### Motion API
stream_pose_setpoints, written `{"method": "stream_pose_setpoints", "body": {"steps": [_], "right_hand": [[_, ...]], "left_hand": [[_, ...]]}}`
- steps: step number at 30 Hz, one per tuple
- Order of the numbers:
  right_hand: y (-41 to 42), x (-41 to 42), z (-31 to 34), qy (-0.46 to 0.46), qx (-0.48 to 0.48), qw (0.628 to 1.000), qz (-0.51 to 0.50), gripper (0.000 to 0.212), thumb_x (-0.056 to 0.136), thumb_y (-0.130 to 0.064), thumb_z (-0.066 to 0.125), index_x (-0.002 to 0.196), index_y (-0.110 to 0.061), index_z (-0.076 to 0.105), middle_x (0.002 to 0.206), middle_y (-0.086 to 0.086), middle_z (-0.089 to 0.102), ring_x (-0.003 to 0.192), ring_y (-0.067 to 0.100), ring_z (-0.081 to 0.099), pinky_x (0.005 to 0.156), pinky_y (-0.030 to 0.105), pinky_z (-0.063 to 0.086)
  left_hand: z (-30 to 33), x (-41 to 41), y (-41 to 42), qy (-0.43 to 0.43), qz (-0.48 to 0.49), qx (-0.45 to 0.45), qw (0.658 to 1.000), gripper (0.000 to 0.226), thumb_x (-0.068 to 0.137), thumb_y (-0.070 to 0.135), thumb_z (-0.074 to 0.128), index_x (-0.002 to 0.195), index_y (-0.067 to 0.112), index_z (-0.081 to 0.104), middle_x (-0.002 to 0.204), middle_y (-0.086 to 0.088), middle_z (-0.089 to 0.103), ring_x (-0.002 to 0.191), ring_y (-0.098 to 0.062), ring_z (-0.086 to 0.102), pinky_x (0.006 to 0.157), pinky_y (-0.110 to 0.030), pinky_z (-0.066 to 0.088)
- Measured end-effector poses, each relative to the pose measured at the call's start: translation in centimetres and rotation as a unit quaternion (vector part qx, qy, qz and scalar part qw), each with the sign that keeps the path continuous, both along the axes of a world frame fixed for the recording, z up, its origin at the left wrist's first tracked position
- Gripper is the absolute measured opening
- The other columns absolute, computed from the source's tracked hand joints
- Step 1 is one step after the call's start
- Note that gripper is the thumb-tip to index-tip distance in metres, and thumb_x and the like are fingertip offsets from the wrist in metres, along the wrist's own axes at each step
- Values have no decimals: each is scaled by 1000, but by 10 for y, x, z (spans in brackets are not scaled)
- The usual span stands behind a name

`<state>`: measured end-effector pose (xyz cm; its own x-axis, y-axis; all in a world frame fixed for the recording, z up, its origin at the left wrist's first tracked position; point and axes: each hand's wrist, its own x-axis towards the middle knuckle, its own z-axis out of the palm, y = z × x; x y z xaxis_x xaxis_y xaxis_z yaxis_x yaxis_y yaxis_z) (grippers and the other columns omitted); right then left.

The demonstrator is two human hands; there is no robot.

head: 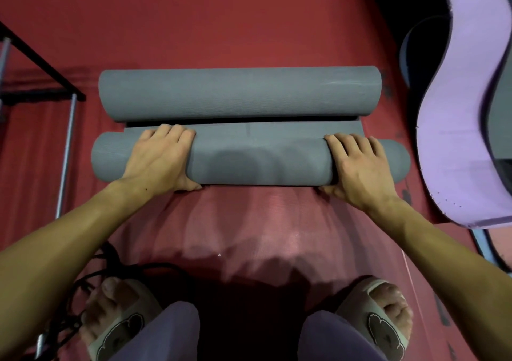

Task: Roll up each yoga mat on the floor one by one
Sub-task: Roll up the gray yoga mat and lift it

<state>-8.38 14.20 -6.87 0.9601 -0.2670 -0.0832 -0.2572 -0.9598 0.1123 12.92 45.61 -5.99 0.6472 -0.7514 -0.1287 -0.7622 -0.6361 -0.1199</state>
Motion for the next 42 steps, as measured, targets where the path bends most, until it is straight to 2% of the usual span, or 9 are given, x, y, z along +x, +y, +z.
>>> {"method": "stream_pose_setpoints", "body": {"steps": [8,14,17,20,25,28,32,37,42], "right_hand": [[5,-22,10,71,26,997,34,115,46,-90,63,139,-22,55,123,0,65,106,32,61,85,48,49],[15,-32,21,172,43,984,30,118,43,-91,61,144,-31,49,125,-6,62,112,26,60,93,47,51],[13,-16,33,222,62,973,21,117,45,-92,66,147,-40,42,129,-11,60,119,21,59,96,44,51],[4,7,44,270,114,956,-3,116,44,-90,69,148,-51,36,132,-13,59,124,21,57,98,47,53],[-19,20,53,245,167,954,-52,126,40,-93,76,151,-46,42,143,-7,49,131,26,50,97,53,53],[-26,20,53,205,206,955,-57,111,43,-88,80,140,-45,48,135,-10,54,127,22,55,97,54,53],[-16,20,50,242,215,946,-20,108,56,-70,90,148,-44,41,147,-10,49,137,22,49,105,51,48],[-18,15,39,264,229,937,-19,120,62,-64,92,161,-45,27,174,3,-15,161,27,11,122,52,32],[-27,19,33,247,257,934,-22,118,66,-56,94,163,-40,27,174,6,-15,161,31,10,126,48,25]], "left_hand": [[15,-17,18,89,-21,88,992,114,38,100,58,124,25,57,110,5,60,103,-24,58,87,-42,47],[12,-31,37,163,-1,108,981,124,34,105,58,139,37,50,125,11,54,118,-19,51,102,-39,43],[20,-13,22,142,-21,181,973,139,31,111,49,151,42,41,168,-18,12,156,-40,8,126,-55,14],[34,4,7,128,-61,193,971,144,28,114,44,156,48,35,167,-21,-32,151,-44,-35,126,-64,-5],[49,22,2,157,-7,125,980,129,27,108,57,142,51,52,175,-1,13,161,-30,7,125,-56,23],[44,34,3,255,78,98,959,119,28,102,69,132,48,61,143,13,59,131,-22,55,100,-45,50],[30,38,5,393,83,117,908,116,38,84,89,139,37,58,125,15,64,114,-13,62,104,-38,52],[16,34,11,311,39,168,935,136,37,99,73,156,47,37,173,-19,-3,160,-37,-5,128,-55,19],[25,33,18,301,62,95,947,128,41,95,74,154,47,41,173,-19,-11,160,-30,-15,127,-53,15]]}}
